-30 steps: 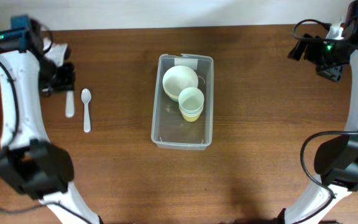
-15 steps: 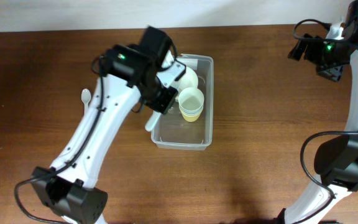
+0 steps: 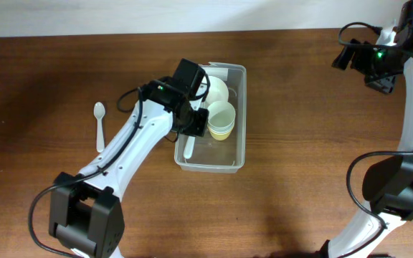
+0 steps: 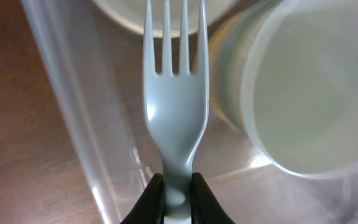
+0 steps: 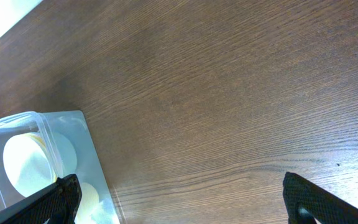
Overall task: Pack container
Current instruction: 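Carry the fork into the container and release it beside the cups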
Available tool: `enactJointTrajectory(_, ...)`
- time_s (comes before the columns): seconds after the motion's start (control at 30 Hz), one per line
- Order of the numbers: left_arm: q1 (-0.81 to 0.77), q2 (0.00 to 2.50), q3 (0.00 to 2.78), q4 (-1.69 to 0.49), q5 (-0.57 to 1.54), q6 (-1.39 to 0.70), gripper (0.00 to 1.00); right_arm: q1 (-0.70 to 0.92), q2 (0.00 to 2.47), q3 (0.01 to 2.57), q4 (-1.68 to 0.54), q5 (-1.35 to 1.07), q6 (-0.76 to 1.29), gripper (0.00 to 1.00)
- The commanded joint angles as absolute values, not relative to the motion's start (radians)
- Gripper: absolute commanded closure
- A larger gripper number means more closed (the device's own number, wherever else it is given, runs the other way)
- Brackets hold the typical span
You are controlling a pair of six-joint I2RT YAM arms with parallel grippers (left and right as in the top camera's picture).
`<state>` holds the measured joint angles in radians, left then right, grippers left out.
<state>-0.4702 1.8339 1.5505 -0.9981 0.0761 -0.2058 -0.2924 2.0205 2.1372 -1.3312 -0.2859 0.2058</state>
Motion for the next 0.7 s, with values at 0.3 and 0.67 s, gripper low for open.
enactJointTrajectory(0.3,-0.461,1.814,1.547,-0.987,-0.008,-0.298,0.46,-0.295,2.017,2.143,-1.328,-0.279,0.204,0.01)
enactJointTrajectory(0.67,-0.004,1.639,1.626,-1.134,-0.097,-0.295,0.08,-0.295,2.017,2.143,-1.328,-0.279,0.204,0.01)
